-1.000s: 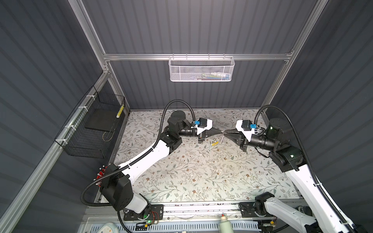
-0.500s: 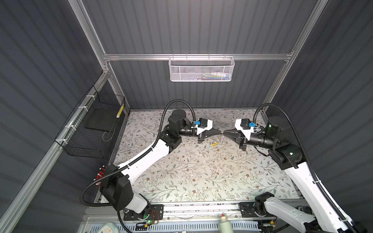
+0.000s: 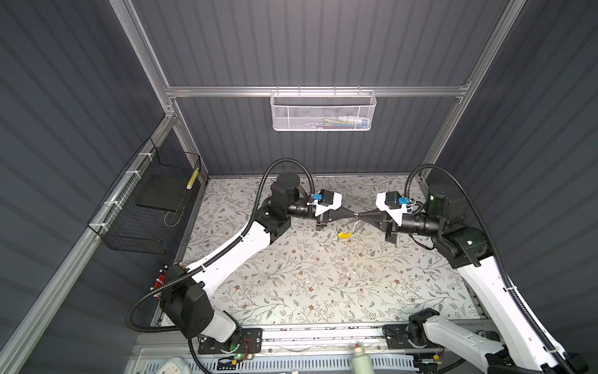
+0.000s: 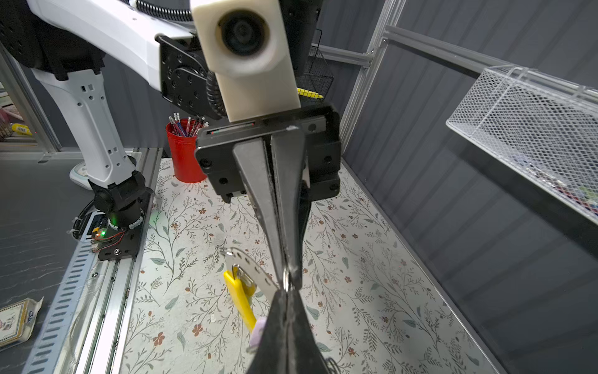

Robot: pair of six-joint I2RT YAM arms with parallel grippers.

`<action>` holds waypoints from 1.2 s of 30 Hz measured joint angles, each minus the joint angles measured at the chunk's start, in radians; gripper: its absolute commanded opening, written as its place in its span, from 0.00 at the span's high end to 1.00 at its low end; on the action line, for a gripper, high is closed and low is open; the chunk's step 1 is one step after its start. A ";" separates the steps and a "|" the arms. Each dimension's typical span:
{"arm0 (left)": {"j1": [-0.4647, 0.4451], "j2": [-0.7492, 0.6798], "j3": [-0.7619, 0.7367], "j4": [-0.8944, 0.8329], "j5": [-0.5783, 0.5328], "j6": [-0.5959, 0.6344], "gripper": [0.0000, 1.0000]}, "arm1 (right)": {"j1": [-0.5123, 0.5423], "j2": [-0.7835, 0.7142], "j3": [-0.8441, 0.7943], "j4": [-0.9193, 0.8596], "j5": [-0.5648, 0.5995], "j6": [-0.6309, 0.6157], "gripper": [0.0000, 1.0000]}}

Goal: Put the keys on the keyring

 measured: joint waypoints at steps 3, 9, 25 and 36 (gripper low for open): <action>-0.002 0.000 0.042 -0.093 -0.025 0.060 0.91 | 0.000 0.005 0.019 -0.033 0.004 -0.011 1.00; -0.014 0.000 0.095 -0.224 -0.094 0.172 0.86 | 0.000 0.009 0.035 -0.079 0.006 -0.015 1.00; -0.093 0.027 0.198 -0.544 -0.331 0.455 0.86 | -0.004 0.072 0.056 -0.212 0.024 -0.044 1.00; -0.134 0.058 0.258 -0.653 -0.439 0.525 1.00 | -0.008 0.091 0.075 -0.272 0.064 -0.064 0.87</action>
